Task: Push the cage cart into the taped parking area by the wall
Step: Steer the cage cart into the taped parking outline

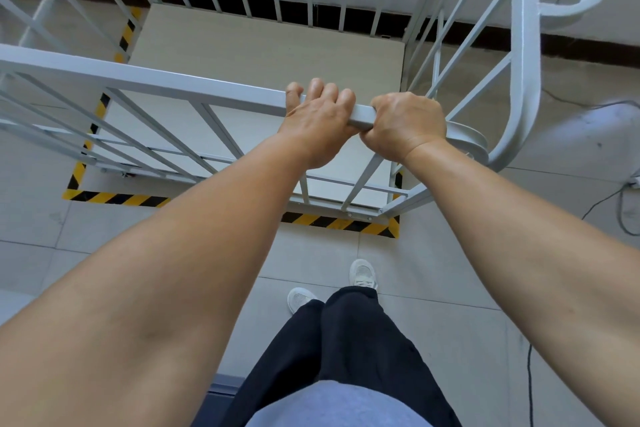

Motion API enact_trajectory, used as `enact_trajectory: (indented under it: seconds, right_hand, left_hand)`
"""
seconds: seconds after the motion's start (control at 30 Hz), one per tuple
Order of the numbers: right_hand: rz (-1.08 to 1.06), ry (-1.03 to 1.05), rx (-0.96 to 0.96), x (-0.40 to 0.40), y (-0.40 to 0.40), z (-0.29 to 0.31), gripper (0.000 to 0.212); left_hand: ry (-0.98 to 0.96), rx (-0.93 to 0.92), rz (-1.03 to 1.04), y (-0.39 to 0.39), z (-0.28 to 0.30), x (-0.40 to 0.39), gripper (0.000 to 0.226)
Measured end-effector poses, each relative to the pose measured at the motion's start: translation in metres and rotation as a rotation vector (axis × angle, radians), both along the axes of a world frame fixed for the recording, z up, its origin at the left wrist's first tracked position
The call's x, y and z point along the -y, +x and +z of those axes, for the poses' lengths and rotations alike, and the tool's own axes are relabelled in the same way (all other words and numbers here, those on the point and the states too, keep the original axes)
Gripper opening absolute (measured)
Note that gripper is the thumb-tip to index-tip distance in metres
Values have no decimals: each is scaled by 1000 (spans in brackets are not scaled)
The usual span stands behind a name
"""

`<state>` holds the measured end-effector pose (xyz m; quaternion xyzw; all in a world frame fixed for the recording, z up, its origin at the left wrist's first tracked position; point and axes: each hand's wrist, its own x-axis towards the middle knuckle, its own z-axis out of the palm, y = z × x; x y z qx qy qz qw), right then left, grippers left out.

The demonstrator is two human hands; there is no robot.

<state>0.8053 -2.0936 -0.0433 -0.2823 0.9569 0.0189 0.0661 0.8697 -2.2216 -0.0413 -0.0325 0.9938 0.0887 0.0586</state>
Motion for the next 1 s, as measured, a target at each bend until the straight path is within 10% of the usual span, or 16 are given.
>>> enact_trajectory:
  seconds: [1.0]
  right_hand:
    - [179, -24, 33, -87, -24, 4, 29]
  left_hand:
    - [71, 5, 118, -7, 4, -85, 31]
